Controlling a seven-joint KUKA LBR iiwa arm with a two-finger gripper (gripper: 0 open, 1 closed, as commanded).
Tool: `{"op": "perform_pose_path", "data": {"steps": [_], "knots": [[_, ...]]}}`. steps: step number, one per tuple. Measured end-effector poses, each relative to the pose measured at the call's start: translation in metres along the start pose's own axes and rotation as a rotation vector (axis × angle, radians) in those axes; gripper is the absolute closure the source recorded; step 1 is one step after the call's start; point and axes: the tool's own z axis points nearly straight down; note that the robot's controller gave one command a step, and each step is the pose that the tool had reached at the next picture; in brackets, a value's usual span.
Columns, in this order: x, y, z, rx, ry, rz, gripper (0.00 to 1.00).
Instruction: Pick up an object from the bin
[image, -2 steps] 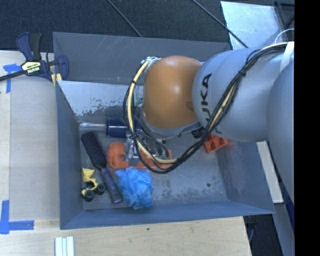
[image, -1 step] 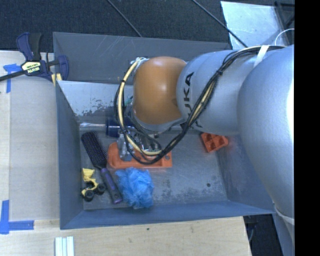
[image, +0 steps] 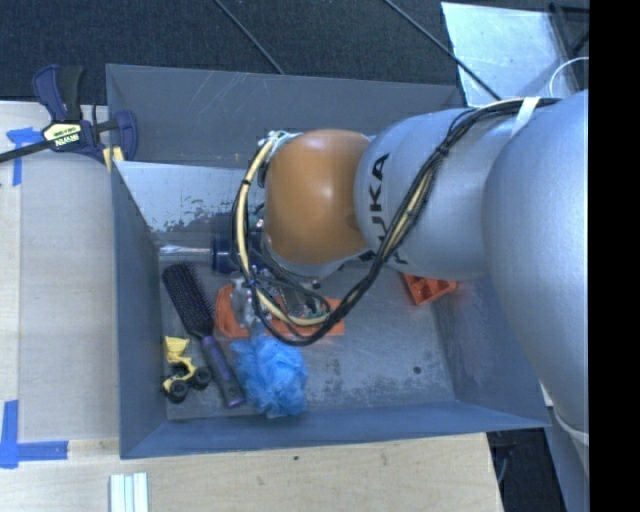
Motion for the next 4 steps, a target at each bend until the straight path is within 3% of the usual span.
{"op": "perform_pose_path", "data": {"steps": [1,2,3,4], "knots": [[-0.018,-0.007,0.041,0.001,0.002,0.166,1.0],[-0.01,-0.006,0.014,0.0,-0.006,0.033,1.0],[-0.013,0.002,0.042,0.0,-0.008,0.13,1.0],[-0.012,0.002,-0.011,0.0,-0.009,0.113,0.0]]}}
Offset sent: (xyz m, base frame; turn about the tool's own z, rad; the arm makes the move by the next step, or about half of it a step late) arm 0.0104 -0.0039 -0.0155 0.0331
